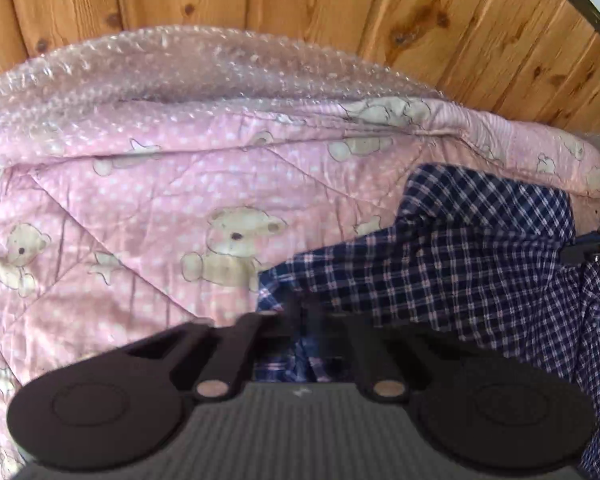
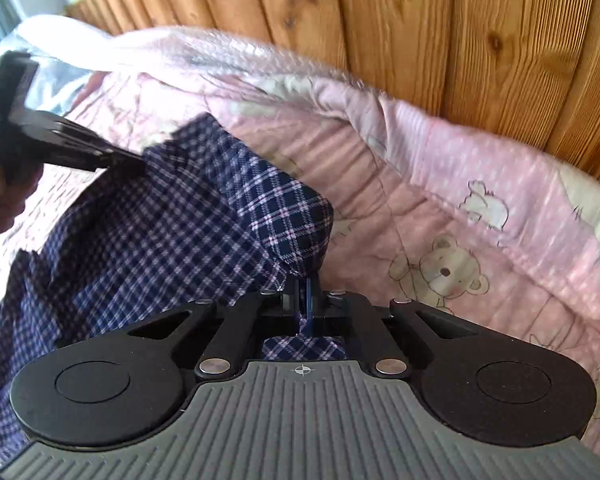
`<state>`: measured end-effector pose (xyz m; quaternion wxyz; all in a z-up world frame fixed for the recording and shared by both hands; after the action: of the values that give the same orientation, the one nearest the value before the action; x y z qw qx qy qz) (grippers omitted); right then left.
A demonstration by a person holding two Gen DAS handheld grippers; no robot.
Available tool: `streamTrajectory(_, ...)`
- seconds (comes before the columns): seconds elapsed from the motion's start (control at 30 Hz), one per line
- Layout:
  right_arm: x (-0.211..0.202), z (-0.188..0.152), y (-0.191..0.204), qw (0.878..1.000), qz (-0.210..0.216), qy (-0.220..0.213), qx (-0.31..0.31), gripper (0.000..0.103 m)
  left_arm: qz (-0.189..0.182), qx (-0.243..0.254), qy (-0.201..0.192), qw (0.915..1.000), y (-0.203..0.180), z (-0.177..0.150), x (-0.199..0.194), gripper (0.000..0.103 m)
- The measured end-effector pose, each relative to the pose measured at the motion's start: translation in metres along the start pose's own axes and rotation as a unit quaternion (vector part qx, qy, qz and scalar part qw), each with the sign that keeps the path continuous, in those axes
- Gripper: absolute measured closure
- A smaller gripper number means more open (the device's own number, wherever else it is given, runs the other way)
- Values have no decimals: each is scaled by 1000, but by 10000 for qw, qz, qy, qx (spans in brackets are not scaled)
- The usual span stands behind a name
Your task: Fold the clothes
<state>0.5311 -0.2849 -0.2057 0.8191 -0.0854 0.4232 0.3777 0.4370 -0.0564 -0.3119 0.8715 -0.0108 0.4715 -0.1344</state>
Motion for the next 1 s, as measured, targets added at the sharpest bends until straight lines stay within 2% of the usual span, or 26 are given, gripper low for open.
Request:
streamTrajectory(0.03,-10,0,5,9999,6,-145,-15,103,-47,-6,-33,10000,-2,-1,-1,101)
streamTrajectory(0.13,-51,-6,30,9983,61,-559,-157,103,-403,-224,-366,9983,-6,-7,-47,101)
streamTrajectory(0.27,-107,-36,73,9961,110,-817,-302,103,-693,-449,-622,9946,2,-48,-124,101)
streamTrajectory(0.37,-138,-84,124,9958,219,-776,-442,103,-684,-673,-418,9945,10,-107,-167,100)
streamTrajectory(0.4,-140,-106,141,9959,137,-681,-576,103,-624,-806,-281,9944,15,-132,-175,100)
streamTrajectory(0.5,-129,-179,184,9964,-1,-140,-832,103,-601,-1538,150,9862,25,-194,-182,98)
streamTrajectory(0.57,-119,-220,188,9979,-144,319,-548,98,-744,-2007,321,9763,25,-221,-183,89)
streamTrajectory(0.63,-116,-250,188,9977,-230,635,-106,93,-918,-2279,308,9689,20,-232,-187,80)
streamTrajectory(0.7,-131,-252,181,9956,-36,355,867,86,-1062,-2349,167,9661,11,-234,-195,72)
streamTrajectory(0.77,-143,-250,170,9802,202,-13,1968,73,-1257,-2504,50,9599,3,-231,-196,60)
streamTrajectory(0.8,-144,-251,163,9654,302,-199,2583,69,-1403,-2672,-6,9534,-2,-229,-195,57)
streamTrajectory(0.83,-145,-252,155,9462,402,-384,3186,58,-1547,-2845,-50,9461,-6,-227,-193,50)
streamTrajectory(0.87,-144,-255,146,9228,487,-558,3782,54,-1650,-3004,-60,9394,-10,-225,-189,44)
streamTrajectory(0.9,-141,-261,138,8971,522,-703,4331,54,-1650,-3089,-58,9367,-13,-224,-184,43)
streamTrajectory(0.97,-133,-274,124,8530,488,-970,5105,53,-1605,-3237,-40,9324,-17,-224,-173,42)
streamTrajectory(1.0,-131,-277,118,8395,422,-1123,5299,53,-1458,-3244,-6,9346,-17,-224,-167,42)
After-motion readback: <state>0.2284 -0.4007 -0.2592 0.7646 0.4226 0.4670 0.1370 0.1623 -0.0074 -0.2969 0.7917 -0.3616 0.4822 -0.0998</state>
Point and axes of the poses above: each gripper's, at about its wrist camera, not at the fingertips, and x roughly the way its jaws point, y to its left, z to its top, the point moved 9 cm from there along x, roughly the way its jaws point, and after that the axes turned 4 degrees about -y, right-handed, at the moved point
